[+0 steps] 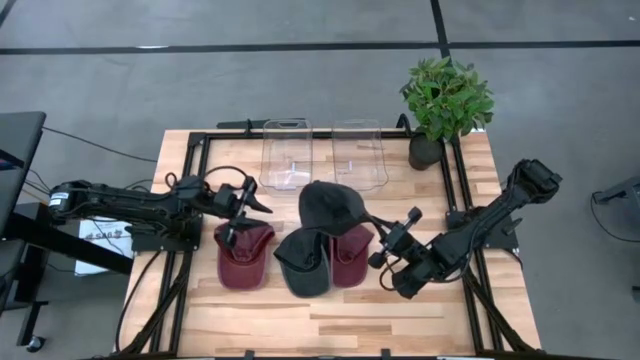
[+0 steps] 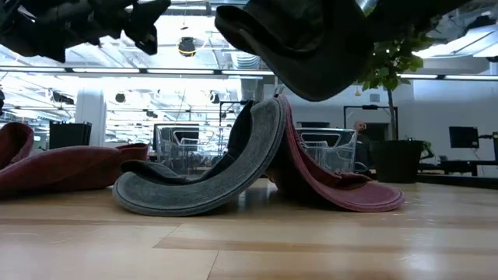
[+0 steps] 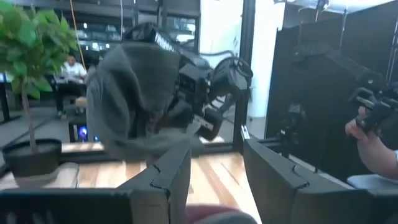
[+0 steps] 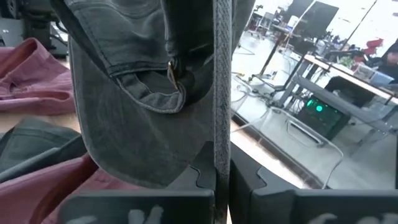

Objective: Pick & Place hat
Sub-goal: Put the right black cap into the left transparent bin

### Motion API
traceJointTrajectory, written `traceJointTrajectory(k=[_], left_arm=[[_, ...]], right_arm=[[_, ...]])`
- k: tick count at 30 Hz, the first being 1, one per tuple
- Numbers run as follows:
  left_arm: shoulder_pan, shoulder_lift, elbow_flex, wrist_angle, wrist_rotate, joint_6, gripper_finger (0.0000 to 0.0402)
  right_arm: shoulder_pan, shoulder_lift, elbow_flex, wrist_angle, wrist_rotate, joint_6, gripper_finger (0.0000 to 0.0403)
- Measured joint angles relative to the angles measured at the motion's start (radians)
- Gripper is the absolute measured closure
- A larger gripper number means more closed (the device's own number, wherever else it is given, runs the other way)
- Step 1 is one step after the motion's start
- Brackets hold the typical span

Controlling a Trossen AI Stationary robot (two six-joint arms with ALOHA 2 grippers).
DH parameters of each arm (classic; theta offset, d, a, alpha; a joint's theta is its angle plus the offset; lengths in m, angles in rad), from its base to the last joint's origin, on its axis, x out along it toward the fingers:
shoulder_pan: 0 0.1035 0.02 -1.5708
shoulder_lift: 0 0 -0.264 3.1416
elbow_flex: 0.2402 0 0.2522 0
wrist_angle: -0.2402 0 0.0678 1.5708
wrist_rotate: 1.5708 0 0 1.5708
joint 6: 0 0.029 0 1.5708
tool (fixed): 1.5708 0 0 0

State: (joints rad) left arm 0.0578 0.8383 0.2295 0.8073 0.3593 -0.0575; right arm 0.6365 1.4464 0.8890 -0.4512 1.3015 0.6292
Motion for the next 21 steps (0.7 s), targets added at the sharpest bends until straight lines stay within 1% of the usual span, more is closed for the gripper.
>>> traceJointTrajectory(k=[5,13,21], left_arm=[[0.000,0.000,0.000,0.023,0.000,0.000,0.0256],[0.000,0.000,0.000,0.043,0.000,0.000,0.0257],[-0.008,0.000,0.000,0.049,0.003,-0.028,0.0257]], right_arm=[[-0.010,0.034,0.000,0.067,0.008,-0.051,0.0402],[-0.031,0.127,0.001,0.203,0.006,-0.142,0.0402],[-0.044,0.137,0.000,0.318,0.008,-0.279,0.0402]])
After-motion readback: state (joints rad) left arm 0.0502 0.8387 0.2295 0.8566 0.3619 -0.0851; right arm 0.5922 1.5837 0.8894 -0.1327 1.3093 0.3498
